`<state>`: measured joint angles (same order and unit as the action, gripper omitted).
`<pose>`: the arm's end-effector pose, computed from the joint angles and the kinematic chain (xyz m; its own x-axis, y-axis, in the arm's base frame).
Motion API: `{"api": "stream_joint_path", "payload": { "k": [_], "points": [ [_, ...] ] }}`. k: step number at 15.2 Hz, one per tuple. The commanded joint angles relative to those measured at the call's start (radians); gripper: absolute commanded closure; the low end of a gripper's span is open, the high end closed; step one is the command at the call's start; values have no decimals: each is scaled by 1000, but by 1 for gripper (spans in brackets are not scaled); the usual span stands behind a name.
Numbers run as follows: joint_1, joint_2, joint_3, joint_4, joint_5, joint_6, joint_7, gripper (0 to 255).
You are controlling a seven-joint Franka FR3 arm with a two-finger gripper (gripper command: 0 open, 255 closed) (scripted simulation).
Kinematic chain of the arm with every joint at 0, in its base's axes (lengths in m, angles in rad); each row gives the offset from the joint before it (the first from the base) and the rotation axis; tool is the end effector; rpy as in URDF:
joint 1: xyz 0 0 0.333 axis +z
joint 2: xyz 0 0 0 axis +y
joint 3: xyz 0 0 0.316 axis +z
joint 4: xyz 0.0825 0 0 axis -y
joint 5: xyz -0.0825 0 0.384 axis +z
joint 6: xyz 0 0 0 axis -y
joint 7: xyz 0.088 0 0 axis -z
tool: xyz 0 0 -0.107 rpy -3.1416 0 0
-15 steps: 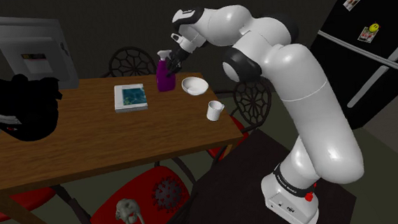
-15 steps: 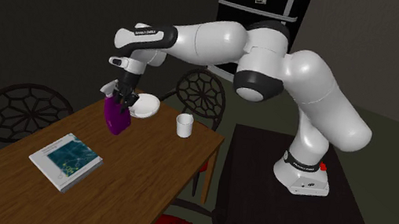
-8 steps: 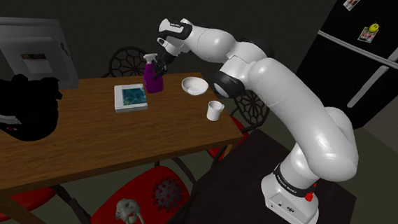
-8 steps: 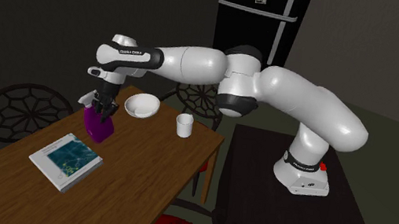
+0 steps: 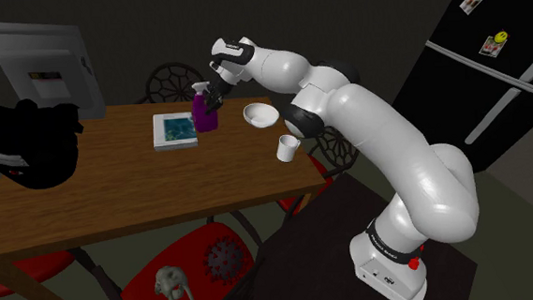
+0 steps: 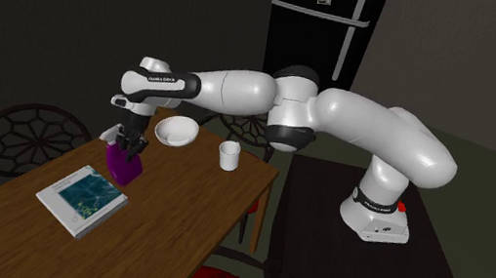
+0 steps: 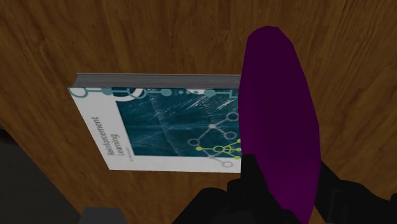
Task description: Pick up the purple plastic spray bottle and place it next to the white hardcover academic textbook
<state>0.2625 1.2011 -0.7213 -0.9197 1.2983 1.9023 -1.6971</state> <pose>0.7984 -0.0345 0.2216 0.3332 0.7840 0.5237 0.9199 -0.3922 0.0018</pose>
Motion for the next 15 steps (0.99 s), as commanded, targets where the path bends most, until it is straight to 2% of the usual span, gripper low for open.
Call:
{"api": "stream_joint_path", "payload": {
  "k": [1, 7, 15],
  "points": [
    [-1, 13, 6, -1, 6, 12, -9, 255],
    [-16, 70, 24, 31, 23, 43, -24, 255],
    [-16, 70, 23, 31, 24, 43, -24, 255]
  ]
}}
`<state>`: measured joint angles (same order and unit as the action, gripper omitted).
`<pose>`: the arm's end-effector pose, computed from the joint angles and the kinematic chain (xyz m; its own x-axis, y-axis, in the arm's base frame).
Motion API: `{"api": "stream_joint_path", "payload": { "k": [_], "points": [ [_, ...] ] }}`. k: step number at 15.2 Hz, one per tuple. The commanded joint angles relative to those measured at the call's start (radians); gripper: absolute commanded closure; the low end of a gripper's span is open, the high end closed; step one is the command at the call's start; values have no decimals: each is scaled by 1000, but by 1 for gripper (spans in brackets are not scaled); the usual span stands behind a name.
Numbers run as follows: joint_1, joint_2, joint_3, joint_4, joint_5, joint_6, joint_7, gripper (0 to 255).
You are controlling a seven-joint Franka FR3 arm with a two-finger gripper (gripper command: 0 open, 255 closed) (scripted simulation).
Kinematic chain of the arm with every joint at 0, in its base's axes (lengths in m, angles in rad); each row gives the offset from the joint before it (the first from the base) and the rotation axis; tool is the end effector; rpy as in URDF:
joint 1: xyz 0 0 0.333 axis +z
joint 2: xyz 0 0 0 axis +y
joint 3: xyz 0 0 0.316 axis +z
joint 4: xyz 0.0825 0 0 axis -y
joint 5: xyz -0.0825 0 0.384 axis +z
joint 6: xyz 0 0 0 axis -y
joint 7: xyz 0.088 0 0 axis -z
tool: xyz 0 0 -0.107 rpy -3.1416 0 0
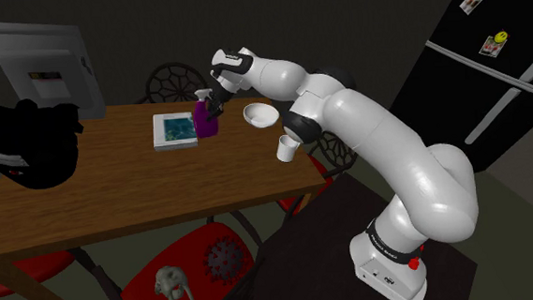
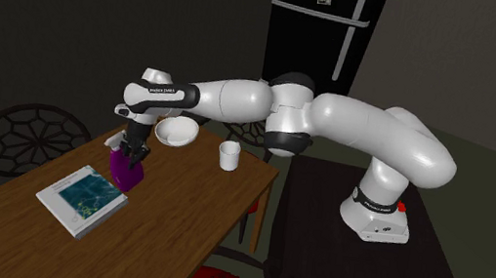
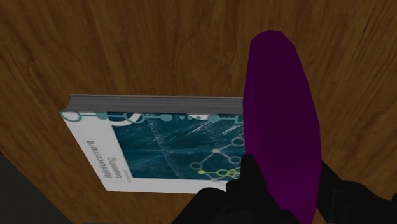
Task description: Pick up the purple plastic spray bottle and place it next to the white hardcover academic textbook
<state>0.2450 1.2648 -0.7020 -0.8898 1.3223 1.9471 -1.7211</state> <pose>0.7988 -0.0376 0.1838 0.3320 0.7843 0.5240 0.9182 -0.3959 0.0108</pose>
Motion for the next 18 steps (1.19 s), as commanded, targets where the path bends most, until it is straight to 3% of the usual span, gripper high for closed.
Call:
{"api": "stream_joint_path", "payload": {
  "k": [1, 6, 10, 18],
  "points": [
    [3, 5, 4, 0, 0, -2, 1, 0],
    [2, 7, 4, 1, 0, -2, 0, 0],
    [17, -101, -26, -110, -21, -50, -36, 0],
    [17, -101, -26, -110, -20, -50, -36, 0]
  ]
}}
